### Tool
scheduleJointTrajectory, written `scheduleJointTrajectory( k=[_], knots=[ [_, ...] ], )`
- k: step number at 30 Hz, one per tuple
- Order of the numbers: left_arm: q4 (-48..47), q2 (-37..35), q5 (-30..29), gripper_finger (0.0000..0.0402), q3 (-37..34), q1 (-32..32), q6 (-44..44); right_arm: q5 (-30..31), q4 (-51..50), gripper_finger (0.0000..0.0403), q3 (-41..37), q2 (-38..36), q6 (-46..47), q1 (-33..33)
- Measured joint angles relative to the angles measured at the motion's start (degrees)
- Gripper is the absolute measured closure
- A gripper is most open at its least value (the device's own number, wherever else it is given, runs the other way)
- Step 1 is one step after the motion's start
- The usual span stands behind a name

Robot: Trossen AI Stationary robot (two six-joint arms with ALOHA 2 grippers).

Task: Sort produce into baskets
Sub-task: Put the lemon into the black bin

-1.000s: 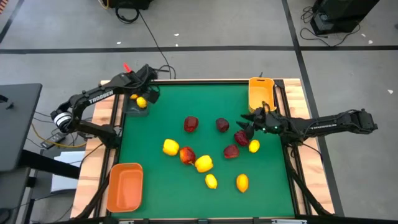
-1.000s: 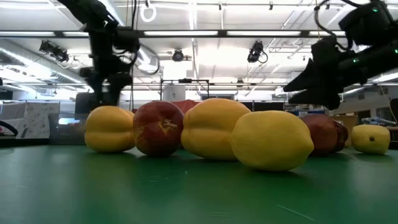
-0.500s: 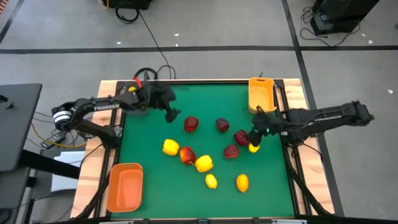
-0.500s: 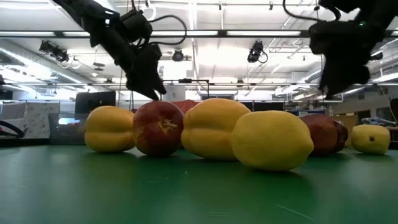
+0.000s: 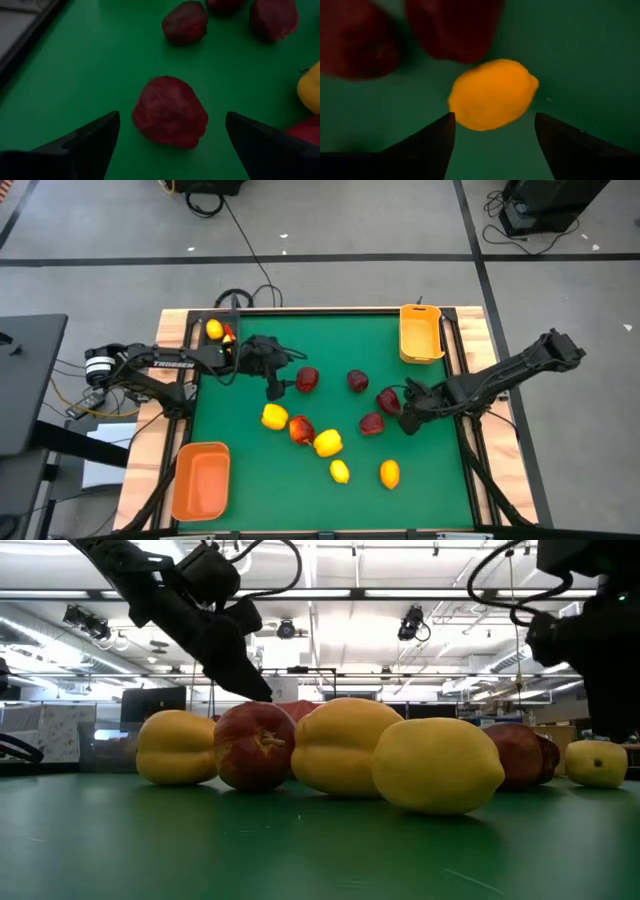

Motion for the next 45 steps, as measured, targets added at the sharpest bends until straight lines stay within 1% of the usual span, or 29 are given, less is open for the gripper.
scheduleJointTrajectory(
  k=[3,8,12,19,21,23,26,28,31,33,36,38,41,43,45],
  knots=[
    [-0.34,0.02,-1.67,0.0030,-0.01,0.05,-0.69,0.37,-0.44,0.0114,0.00,1.85,6.84,-0.07],
    [0.19,0.02,-3.88,0.0030,-0.01,0.07,-0.92,0.06,-0.06,0.0113,0.00,4.22,11.23,-1.14],
    [-0.03,0.02,-3.92,0.0030,-0.01,0.07,-0.26,0.68,-0.03,0.0113,0.00,5.74,10.80,-2.71],
    [0.70,0.02,-3.92,0.0030,-0.01,0.07,-0.22,6.98,-0.53,0.0113,-0.02,5.13,7.33,-8.58],
    [0.70,0.02,-3.92,0.0030,-0.01,0.07,-0.20,7.56,-0.52,0.0113,-0.02,4.74,5.57,-10.52],
    [0.68,0.02,-3.92,0.0030,-0.01,0.07,-0.17,6.86,-0.54,0.0113,-0.02,4.32,4.27,-12.24],
    [0.10,0.02,-3.92,0.0030,-0.01,0.07,-0.13,3.70,-0.63,0.0113,-0.02,4.70,2.87,-13.71],
    [-0.05,0.02,-3.92,0.0030,-0.01,0.07,-0.13,1.76,-0.49,0.0113,-0.02,5.38,2.54,-13.96],
    [-0.06,0.02,-3.90,0.0030,-0.01,0.07,-0.12,1.30,0.56,0.0113,-0.02,7.01,1.86,-13.97],
    [0.28,0.02,-3.98,0.0030,-0.01,0.07,0.05,-0.08,1.29,0.0116,-0.04,8.15,-0.02,-14.07],
    [0.94,0.02,-4.99,0.0030,-0.01,0.07,0.07,-0.46,2.72,0.0131,-0.04,9.33,-1.90,-14.43],
    [1.59,0.04,-5.23,0.0030,-0.01,0.07,-0.14,-0.76,3.07,0.0158,-0.02,9.57,-2.37,-14.75],
    [3.95,0.49,-4.48,0.0030,-0.01,0.07,-2.66,-1.27,3.31,0.0212,-0.02,9.02,-3.16,-15.17],
    [7.02,0.61,-2.94,0.0030,-0.89,0.04,-4.03,-0.46,3.29,0.0219,0.21,7.77,-3.33,-15.13],
    [11.73,1.07,-0.77,0.0030,-2.07,0.04,-5.29,2.83,3.15,0.0219,1.27,6.14,-4.06,-15.12]
  ],
)
